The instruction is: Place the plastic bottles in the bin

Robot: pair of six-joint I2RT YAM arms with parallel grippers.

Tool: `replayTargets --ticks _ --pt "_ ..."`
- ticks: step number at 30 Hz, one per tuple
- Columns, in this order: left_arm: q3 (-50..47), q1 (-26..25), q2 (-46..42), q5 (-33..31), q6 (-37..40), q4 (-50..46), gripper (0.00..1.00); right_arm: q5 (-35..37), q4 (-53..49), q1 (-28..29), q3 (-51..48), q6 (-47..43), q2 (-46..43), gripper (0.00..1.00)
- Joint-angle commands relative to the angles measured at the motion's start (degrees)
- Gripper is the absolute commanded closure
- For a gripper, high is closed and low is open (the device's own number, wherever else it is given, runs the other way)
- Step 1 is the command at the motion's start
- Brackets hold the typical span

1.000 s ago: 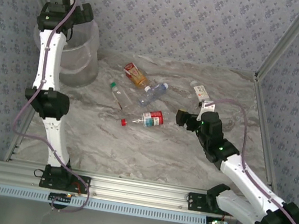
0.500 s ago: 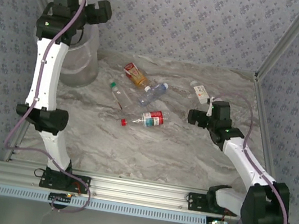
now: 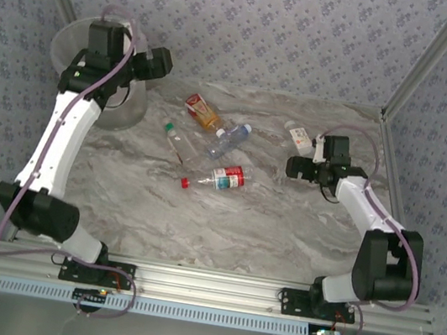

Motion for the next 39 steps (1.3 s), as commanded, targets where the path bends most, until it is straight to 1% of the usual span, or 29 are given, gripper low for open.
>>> replayTargets --ticks 1,4,9,15,19,23,25,30,33,36,39 --pt "-4.22 -0.44 -6.45 0.11 -1.76 6.21 0.01 -3.65 -5.34 -1.94 4.27 -3.53 3.44 0.0" --pt "-9.29 -0.41 -10.74 -0.66 -3.86 8.39 0.0 -5.23 -7.44 -3.27 7.24 -4.9 7.27 0.0" --pt "-16.51 -0.37 -16.75 -3.07 -6.31 10.65 0.01 -5.14 -10.41 -4.77 12.27 -6.0 13.49 0.0" --pt "-21.55 -0.37 -21.21 -6.47 -5.41 9.0 0.0 -4.51 -13.37 -5.7 18.81 -7.43 20.06 0.0" --pt "-25.06 -0.22 -24.35 -11.59 -4.75 7.51 0.01 -5.83 -17.38 -5.8 23.21 -10.52 24.44 0.0" --pt "-28.6 0.2 -27.88 -14.03 -4.3 7.7 0.0 -5.35 -17.01 -5.89 25.62 -12.03 27.18 0.0" --pt "-29.48 0.5 -29.14 -14.88 -4.3 7.1 0.0 -3.7 -17.23 -5.88 27.63 -12.79 28.82 0.0" --pt "-30.03 0.95 -30.52 -13.86 -4.39 6.07 0.01 -0.05 -19.2 -5.97 32.01 -16.72 32.18 0.0" --pt "-30.07 1.01 -30.85 -13.36 -4.3 5.85 0.01 -0.65 -20.14 -6.02 34.49 -19.59 34.11 0.0" --pt "-30.16 1.1 -31.06 -13.23 -4.47 5.65 0.0 -2.74 -21.87 -5.89 37.51 -21.54 36.67 0.0" --pt "-30.34 1.12 -31.32 -12.74 -4.86 5.49 0.01 -2.49 -23.36 -5.29 39.91 -22.47 38.88 0.0"
